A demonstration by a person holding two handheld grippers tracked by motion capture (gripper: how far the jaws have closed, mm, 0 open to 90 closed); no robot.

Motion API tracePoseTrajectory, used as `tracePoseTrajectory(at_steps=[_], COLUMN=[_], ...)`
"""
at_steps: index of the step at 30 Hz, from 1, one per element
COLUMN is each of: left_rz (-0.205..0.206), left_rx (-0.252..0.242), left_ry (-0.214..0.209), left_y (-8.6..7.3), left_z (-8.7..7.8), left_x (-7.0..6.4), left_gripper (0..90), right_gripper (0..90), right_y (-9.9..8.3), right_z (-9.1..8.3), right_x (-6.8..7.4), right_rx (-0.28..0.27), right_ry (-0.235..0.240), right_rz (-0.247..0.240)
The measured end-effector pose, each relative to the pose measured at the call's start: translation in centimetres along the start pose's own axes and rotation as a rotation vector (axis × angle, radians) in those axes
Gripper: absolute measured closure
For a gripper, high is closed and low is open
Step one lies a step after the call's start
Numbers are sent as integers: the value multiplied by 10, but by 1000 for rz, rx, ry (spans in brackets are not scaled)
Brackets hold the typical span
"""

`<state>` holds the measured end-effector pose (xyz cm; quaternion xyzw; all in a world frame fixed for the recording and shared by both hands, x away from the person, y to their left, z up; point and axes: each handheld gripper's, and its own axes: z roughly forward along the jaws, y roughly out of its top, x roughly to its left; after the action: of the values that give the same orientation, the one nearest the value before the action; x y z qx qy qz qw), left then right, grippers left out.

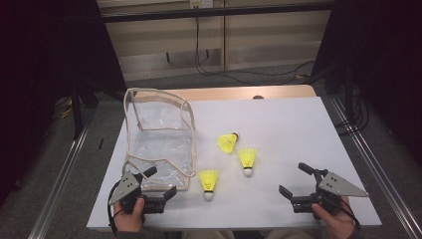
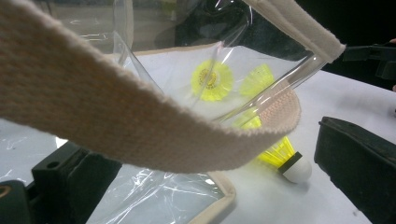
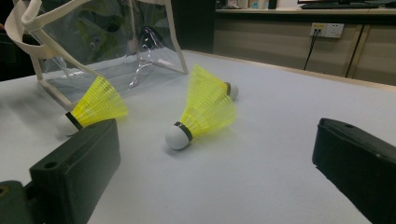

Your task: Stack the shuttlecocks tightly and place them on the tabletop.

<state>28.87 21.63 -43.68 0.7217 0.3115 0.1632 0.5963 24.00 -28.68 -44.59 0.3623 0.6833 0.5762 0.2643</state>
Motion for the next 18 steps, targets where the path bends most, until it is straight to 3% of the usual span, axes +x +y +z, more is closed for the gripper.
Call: tracePoseTrajectory(at_steps=[7, 18], left_rz=[-28, -23], left_rx=[-21, -18], left_ry=[-19, -57], left_y=[0, 1], left_z=[0, 8], left_x=[-3, -14], left_gripper=[7, 7], right_gripper=[2, 3], right_y=[0, 0], right_z=[-2, -1], right_x=[0, 0], right_rx=[2, 3], right_ry=[-4, 3], right_rz=[2, -9])
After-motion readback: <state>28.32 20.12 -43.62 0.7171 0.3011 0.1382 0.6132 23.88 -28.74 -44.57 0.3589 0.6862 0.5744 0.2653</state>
